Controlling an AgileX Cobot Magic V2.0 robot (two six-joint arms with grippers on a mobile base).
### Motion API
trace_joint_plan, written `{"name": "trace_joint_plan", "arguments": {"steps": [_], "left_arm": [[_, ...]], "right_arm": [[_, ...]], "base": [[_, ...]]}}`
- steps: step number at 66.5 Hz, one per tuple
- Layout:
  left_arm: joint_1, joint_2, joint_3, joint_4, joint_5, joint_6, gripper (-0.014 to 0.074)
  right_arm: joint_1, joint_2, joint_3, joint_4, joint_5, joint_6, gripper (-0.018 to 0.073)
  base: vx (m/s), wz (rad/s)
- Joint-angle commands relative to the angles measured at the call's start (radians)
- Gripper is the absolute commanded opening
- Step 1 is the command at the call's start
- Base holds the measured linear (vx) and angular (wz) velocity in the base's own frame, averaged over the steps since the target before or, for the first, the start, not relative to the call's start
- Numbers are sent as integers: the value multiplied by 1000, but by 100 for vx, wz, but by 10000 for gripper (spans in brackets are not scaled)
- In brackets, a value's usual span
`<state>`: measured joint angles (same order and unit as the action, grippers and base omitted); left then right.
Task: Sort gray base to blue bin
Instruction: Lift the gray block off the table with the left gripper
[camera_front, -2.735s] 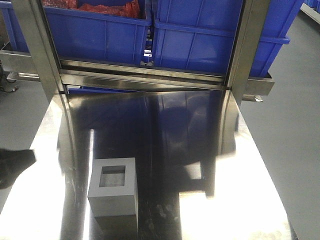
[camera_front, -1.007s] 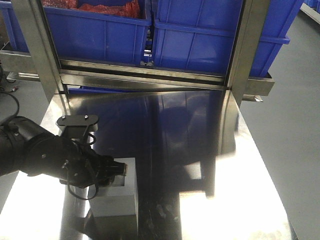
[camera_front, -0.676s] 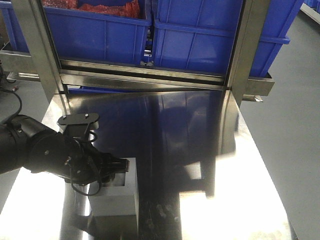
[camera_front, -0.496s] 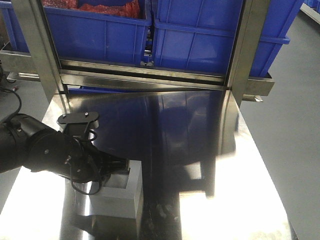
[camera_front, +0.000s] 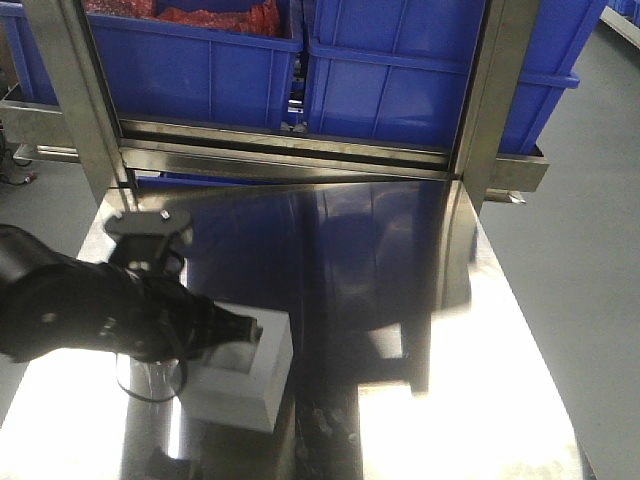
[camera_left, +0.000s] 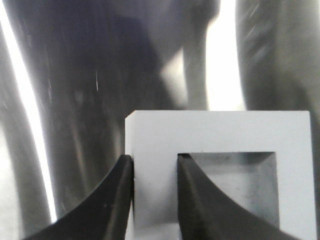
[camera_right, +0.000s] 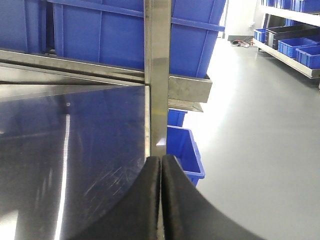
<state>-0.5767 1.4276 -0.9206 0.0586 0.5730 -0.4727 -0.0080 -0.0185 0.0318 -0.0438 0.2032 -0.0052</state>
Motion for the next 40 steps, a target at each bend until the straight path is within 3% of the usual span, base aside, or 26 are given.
{"name": "trace_joint_plan", "arguments": {"steps": [1,10,22,30,40], "left_arm": [[-5,-125,-29,45,-73,-3,-7],[-5,-248,-8,107,-107,-3,-7],[-5,-467,119,157,-251,-3,-7],[-5,-643,226,178,-335,-3,-7],[-5,-848,351,182,-360,22,-7]], "right_arm": [[3,-8,5,-9,-76,-7,-5],[3,-8,5,-9,-76,-7,-5],[3,-8,5,-9,-76,-7,-5],[3,-8,5,-9,-76,-7,-5],[3,-8,5,-9,-76,-7,-5]], "base": [[0,0],[0,0],[0,0],[0,0],[0,0]]}}
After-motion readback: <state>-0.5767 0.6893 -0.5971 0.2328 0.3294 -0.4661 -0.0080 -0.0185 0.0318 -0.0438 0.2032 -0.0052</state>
